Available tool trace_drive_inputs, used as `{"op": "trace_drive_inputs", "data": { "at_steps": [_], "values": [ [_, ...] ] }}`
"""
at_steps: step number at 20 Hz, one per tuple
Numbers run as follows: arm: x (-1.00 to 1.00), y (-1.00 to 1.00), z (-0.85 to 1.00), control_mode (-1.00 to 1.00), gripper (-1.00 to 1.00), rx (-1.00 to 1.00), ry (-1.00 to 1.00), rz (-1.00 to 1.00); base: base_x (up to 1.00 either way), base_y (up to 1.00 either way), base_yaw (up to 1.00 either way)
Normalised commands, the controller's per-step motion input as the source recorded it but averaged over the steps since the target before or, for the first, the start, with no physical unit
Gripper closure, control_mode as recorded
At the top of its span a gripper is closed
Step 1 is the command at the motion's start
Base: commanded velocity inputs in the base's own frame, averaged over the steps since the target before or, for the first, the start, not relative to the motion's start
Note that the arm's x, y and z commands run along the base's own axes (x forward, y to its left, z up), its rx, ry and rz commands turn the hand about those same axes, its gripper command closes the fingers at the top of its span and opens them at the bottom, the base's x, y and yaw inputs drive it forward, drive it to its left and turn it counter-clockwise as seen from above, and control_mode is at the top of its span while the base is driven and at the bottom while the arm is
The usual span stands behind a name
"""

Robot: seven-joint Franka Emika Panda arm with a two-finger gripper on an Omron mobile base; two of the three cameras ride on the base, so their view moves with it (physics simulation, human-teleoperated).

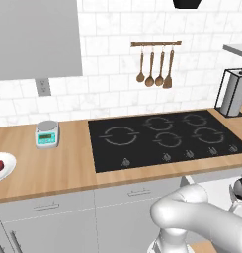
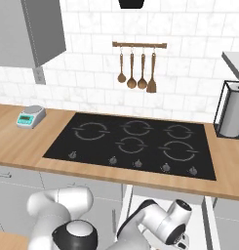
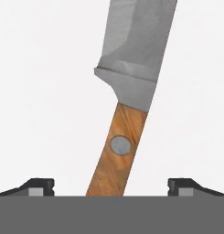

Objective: Pick up the knife from the drawer and place it on the cutting board. Then place the meat from the plate to the cutting board.

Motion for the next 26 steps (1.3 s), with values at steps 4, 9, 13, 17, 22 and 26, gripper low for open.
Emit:
{"op": "trace_drive_inputs", "data": {
  "at_steps": [4,9,13,17,22,26],
  "values": [
    [0.00,0.00,-0.42,-1.00,-1.00,0.00,0.00,0.00,0.00,0.00,0.00],
    [0.00,-0.02,-0.39,-1.00,1.00,0.00,0.00,0.00,0.00,0.00,0.00],
    [-0.02,-0.06,-0.33,-1.00,1.00,0.00,0.00,0.00,0.00,0.00,0.00],
    [-0.12,0.00,-0.29,-1.00,1.00,0.00,-0.02,0.00,0.00,0.00,0.00],
    [-0.32,0.01,-0.18,-1.00,1.00,0.00,-0.05,0.00,0.00,0.00,0.00],
    [-0.46,0.12,-0.43,-1.00,1.00,0.00,-0.11,0.00,0.00,0.00,0.00]
  ]
}}
